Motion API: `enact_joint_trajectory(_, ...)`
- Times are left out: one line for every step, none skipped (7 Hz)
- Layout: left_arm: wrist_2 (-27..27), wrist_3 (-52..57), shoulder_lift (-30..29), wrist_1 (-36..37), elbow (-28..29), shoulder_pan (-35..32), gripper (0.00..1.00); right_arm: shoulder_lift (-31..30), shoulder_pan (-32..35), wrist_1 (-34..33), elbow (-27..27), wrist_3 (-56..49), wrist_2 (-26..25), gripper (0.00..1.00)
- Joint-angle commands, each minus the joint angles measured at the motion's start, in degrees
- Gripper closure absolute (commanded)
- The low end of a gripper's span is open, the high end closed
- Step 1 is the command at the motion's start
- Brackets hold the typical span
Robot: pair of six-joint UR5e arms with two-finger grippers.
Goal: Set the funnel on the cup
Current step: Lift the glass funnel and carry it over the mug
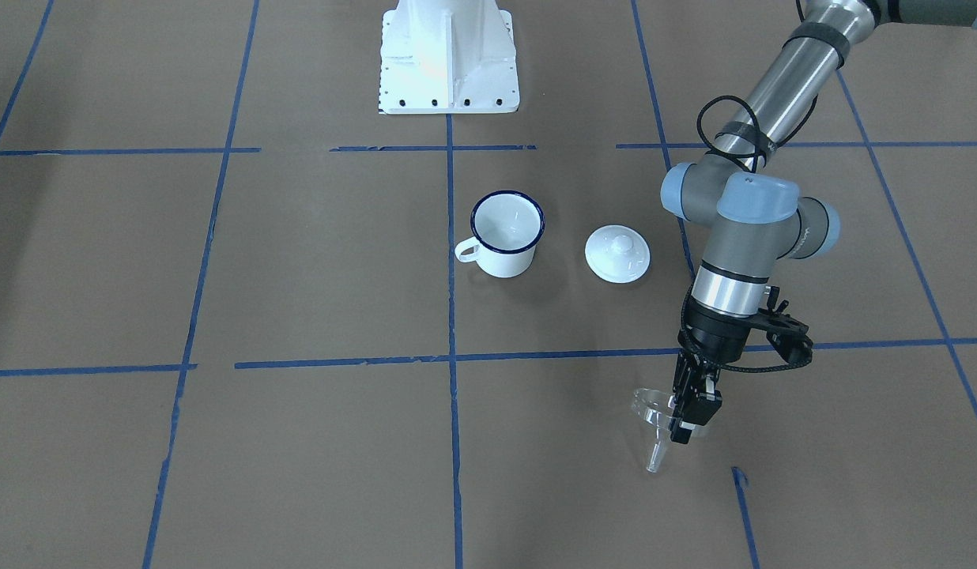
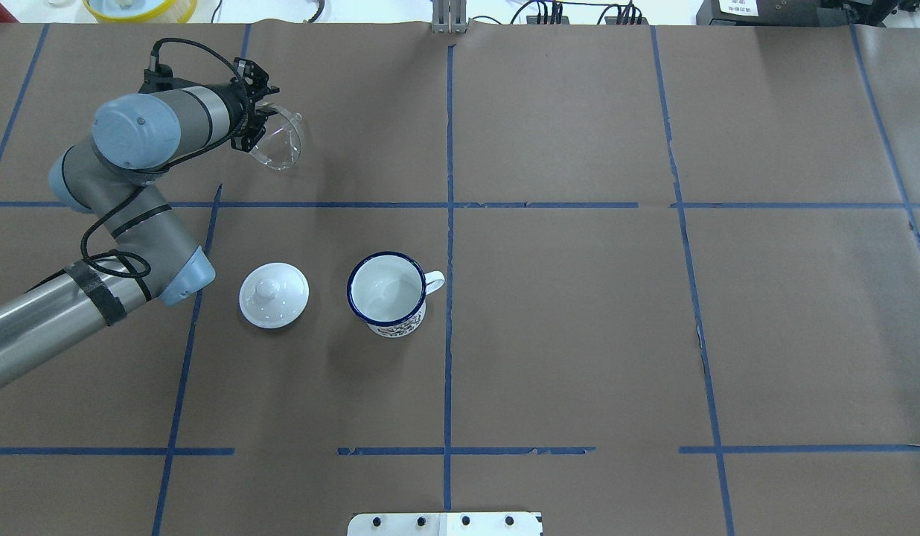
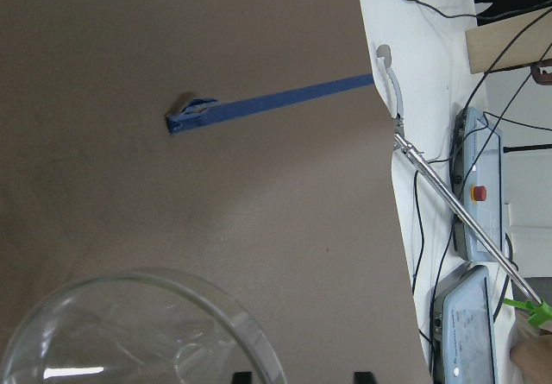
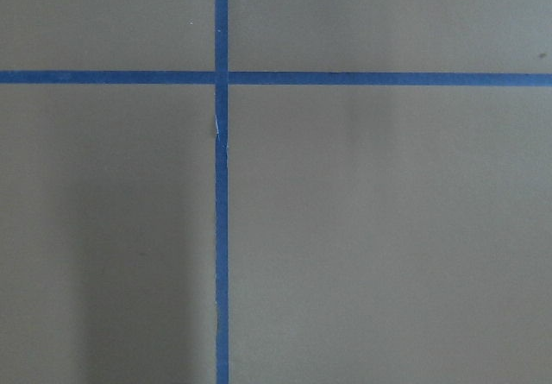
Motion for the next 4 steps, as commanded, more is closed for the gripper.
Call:
enact_joint_trajectory(-0.5,1.5,0.8,0.3,-5.0,-0.1,1.0,0.0,0.0,0.0,-0.1,0.0,0.0,0.0)
enact_joint_trajectory(-0.5,1.5,0.7,1.3,-7.7,-0.1,1.0,0.0,0.0,0.0,0.0,0.0,0.0,0.0)
enact_joint_trajectory(-1.2,1.5,0.2,8.2,-12.9,-0.1,1.0,0.0,0.0,0.0,0.0,0.0,0.0,0.0)
enact_joint_trajectory(-6.7,1.6,0.0,18.7,-20.1,0.2,1.0,0.0,0.0,0.0,0.0,0.0,0.0,0.0)
